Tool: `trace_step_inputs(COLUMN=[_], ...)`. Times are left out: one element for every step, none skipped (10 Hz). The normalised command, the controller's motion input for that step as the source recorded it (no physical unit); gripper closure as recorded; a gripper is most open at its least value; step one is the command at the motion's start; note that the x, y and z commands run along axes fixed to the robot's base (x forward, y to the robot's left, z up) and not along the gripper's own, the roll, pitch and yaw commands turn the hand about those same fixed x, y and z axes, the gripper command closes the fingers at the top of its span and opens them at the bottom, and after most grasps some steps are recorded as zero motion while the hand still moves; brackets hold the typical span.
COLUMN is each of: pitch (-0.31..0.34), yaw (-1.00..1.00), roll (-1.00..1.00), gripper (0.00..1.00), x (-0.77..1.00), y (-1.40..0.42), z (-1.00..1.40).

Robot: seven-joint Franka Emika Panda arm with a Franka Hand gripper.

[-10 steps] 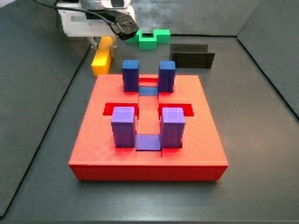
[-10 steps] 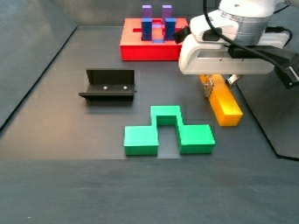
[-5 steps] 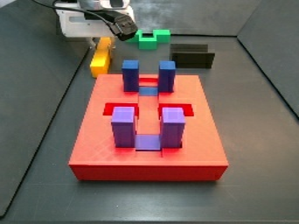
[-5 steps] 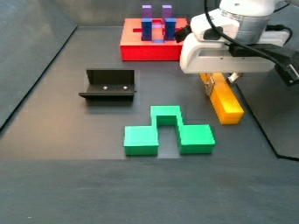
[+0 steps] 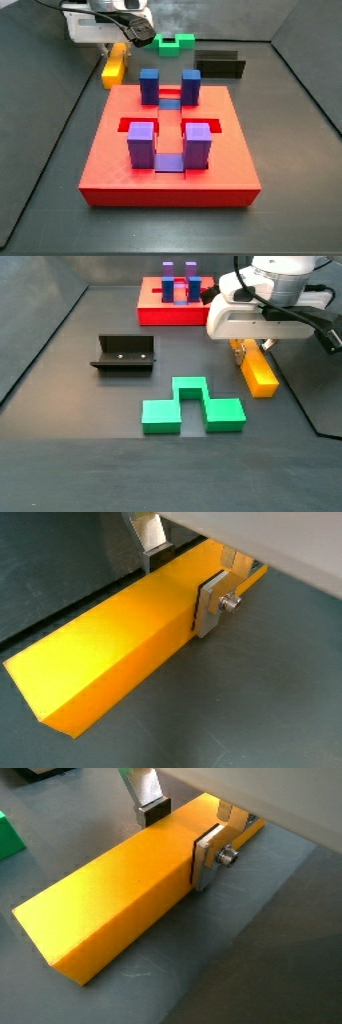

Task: Pick up the yellow object. Move up. Move to above the board. Insert the yellow object.
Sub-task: Pick up the yellow object, then move up.

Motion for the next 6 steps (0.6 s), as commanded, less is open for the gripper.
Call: trace_step_inputs(pitch=[0.000,0.000,0.000,0.006,0.033,0.007], yaw=[0.00,0.00,0.00,-0.03,-0.03,-0.01], roll=[0.00,0.00,0.00,-0.01,-0.02,-0.02], gripper=[1.00,1.00,1.00,1.00,1.00,1.00], x=[0.00,0.00,0.00,-0.02,-0.07,-0.05], y=[0.00,0.00,0.00,-0.06,-0.07,-0.04], z=[0.00,0.00,0.83,0.83,0.73,0.40])
